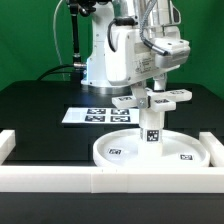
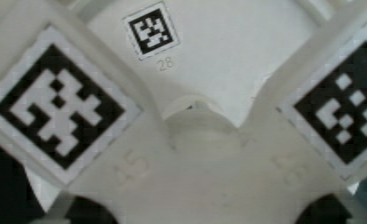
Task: Assemble round table
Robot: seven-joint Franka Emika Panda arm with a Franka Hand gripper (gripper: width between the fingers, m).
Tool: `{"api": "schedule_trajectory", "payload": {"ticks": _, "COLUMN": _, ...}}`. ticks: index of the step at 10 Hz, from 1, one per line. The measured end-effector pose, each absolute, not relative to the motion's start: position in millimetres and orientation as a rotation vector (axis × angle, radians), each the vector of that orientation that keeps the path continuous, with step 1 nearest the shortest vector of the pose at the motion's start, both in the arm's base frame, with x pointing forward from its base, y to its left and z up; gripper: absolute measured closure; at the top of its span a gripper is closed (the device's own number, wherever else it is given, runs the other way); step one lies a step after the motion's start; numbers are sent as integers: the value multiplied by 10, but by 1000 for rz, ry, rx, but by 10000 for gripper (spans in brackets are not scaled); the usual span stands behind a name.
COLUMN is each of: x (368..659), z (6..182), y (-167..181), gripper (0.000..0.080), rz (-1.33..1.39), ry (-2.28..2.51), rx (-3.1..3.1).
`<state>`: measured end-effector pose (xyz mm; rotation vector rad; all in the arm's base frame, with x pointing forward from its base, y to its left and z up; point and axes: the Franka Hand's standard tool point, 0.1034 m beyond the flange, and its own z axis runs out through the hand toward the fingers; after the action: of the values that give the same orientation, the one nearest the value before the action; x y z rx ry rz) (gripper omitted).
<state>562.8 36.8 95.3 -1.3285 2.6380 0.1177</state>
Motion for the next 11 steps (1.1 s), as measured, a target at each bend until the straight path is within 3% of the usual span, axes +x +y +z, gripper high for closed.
{"api": "schedule_trajectory", "payload": {"ticks": 2, "x": 5629, "z": 953, "y": 383, "gripper": 345, "rz": 124, "ry": 2629, "rx": -1330}}
{"api": "schedule_trajectory", "payload": {"ticks": 3, "x": 5627, "z": 951, "y": 393, "gripper": 191, "rz": 126, "ry": 2619, "rx": -1345}}
{"api": "schedule_trajectory", "payload": {"ticks": 4, "x": 5628, "z": 956, "y": 388, "gripper": 191, "rz": 123, "ry": 2604, "rx": -1368}}
{"api": "schedule_trajectory", "payload": {"ticks": 7, "x": 5686, "z": 1213, "y": 374, "gripper": 151, "rz": 115, "ry": 2474, "rx": -1471}}
{"api": "schedule_trajectory", "payload": {"ticks": 11, "x": 5666, "z": 1168, "y": 393, "gripper": 151, "rz": 96, "ry": 2338, "rx": -1686}}
